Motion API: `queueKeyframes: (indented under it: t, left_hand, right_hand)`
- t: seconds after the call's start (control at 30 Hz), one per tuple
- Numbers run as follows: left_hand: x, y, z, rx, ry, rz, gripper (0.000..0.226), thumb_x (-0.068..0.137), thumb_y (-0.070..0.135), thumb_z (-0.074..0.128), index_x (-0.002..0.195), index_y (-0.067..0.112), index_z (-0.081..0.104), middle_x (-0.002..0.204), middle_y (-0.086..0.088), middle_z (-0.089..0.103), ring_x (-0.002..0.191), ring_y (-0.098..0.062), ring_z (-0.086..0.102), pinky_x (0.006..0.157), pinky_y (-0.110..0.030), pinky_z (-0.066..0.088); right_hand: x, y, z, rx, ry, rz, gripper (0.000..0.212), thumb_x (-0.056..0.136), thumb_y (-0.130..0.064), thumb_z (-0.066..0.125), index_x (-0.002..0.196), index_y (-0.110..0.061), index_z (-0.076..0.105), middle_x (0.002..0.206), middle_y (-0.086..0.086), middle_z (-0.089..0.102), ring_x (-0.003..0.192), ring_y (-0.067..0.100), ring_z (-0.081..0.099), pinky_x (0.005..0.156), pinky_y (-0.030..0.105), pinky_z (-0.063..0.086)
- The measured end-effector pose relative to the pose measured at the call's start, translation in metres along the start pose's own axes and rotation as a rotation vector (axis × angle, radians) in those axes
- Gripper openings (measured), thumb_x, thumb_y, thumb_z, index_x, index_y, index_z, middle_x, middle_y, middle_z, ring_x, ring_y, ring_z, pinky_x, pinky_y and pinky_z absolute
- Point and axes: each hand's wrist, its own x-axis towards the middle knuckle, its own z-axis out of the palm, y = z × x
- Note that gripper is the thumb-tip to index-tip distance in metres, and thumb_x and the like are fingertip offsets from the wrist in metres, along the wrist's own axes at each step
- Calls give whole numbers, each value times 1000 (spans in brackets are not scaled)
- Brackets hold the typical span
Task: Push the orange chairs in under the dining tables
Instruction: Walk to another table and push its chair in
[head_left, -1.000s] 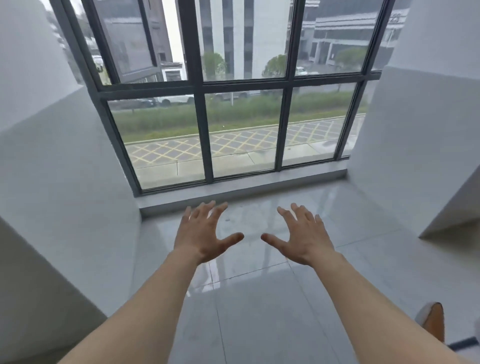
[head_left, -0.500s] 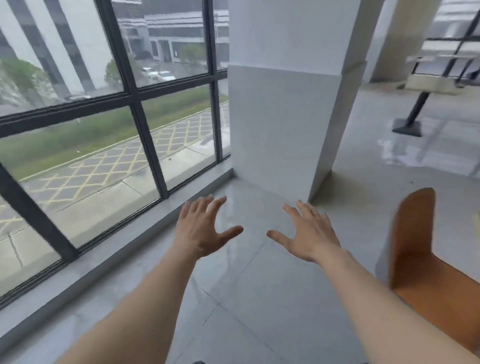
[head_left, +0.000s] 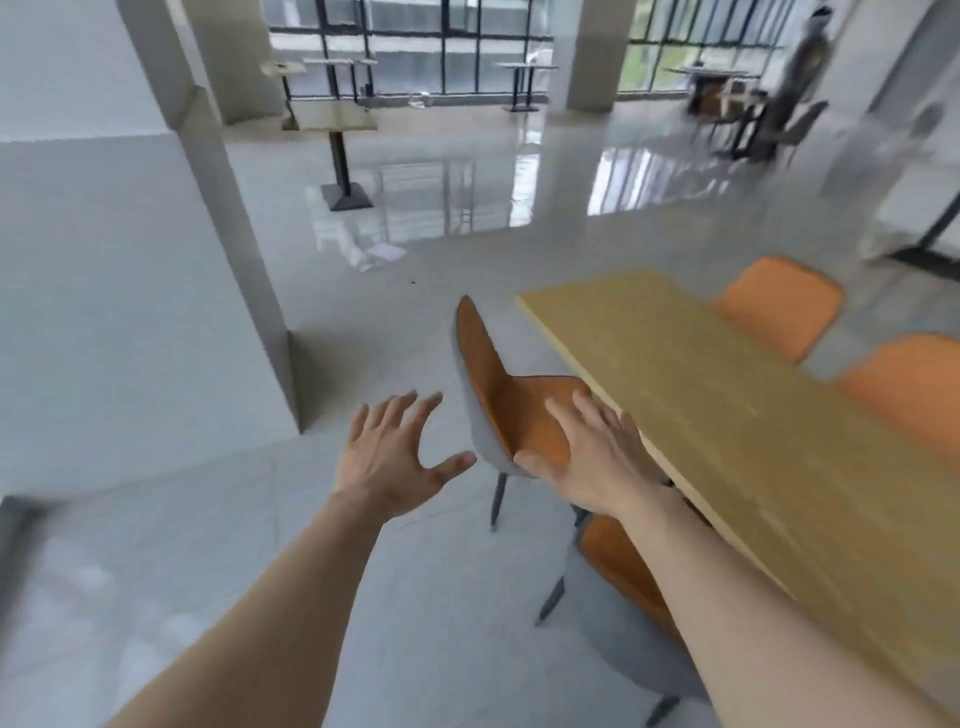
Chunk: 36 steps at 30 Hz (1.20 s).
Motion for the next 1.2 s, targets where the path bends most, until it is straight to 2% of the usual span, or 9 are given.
queueKeyframes:
  t: [0.17, 0.23, 0.47, 0.73, 0.83, 0.9, 1.0, 1.1, 1.2]
  left_hand:
    - [56, 71, 49, -26, -104, 265, 104, 73, 100, 25, 159, 41, 22, 166, 5, 29, 154, -21, 21, 127, -49, 10]
    - [66, 97, 69, -25, -151, 335, 106, 72, 101, 21, 159, 41, 20, 166, 6, 28, 154, -22, 20, 127, -49, 10]
    - [73, 172, 159, -31, -342, 549, 96, 78, 96, 29, 158, 45, 19, 164, 8, 28, 153, -18, 18, 128, -46, 3]
    - [36, 189, 242, -54, -572, 660, 95, 77, 96, 31, 156, 46, 17, 165, 12, 25, 153, -15, 16, 128, -42, 3]
    - [25, 181, 266, -86, -632, 713, 95, 78, 96, 30, 157, 46, 19, 164, 13, 27, 152, -15, 18, 128, -42, 7]
    - [17, 170, 281, -77, -680, 739, 97, 77, 98, 26, 157, 45, 18, 166, 13, 25, 154, -16, 17, 128, -44, 10]
    - [14, 152, 296, -47, -718, 795, 94, 77, 97, 23, 155, 46, 20, 164, 15, 28, 151, -15, 20, 127, -39, 11]
    - [19, 143, 305, -72, -683, 860, 80, 83, 90, 25, 150, 46, 30, 155, 18, 40, 143, -14, 33, 121, -33, 19]
    - [27, 142, 313, -85, -682, 887, 70, 91, 81, 25, 149, 44, 36, 151, 17, 47, 139, -16, 39, 118, -33, 27]
  right_hand:
    - [-40, 81, 8, 10, 46, 263, 98, 83, -92, 29, 161, -33, 19, 172, 5, 14, 158, 29, 9, 125, 58, 14]
    - [-55, 109, 15, 12, 37, 356, 100, 83, -92, 27, 162, -32, 17, 172, 6, 13, 158, 29, 8, 125, 57, 13]
    - [-103, 181, 63, 52, 10, 622, 104, 82, -94, 22, 163, -30, 16, 172, 10, 14, 158, 30, 10, 126, 58, 15]
    - [-145, 185, 152, 239, -124, 785, 105, 78, -94, 30, 162, -33, 16, 172, 5, 12, 159, 25, 5, 128, 53, 9]
    - [-157, 178, 175, 370, -192, 823, 108, 77, -96, 33, 163, -34, 17, 173, 3, 11, 159, 23, 3, 128, 51, 6]
    - [-164, 177, 187, 399, -219, 849, 107, 76, -95, 39, 162, -34, 20, 172, 0, 17, 158, 24, 8, 128, 47, 8]
    - [-164, 171, 199, 320, -236, 858, 107, 74, -96, 38, 160, -34, 24, 168, -6, 23, 154, 22, 16, 127, 44, 13]
    - [-149, 163, 210, 216, -252, 886, 108, 70, -101, 27, 159, -39, 22, 167, -6, 22, 153, 23, 15, 125, 52, 10]
    - [-139, 157, 221, 115, -232, 924, 106, 69, -103, 20, 156, -43, 24, 164, -7, 29, 150, 24, 21, 122, 56, 14]
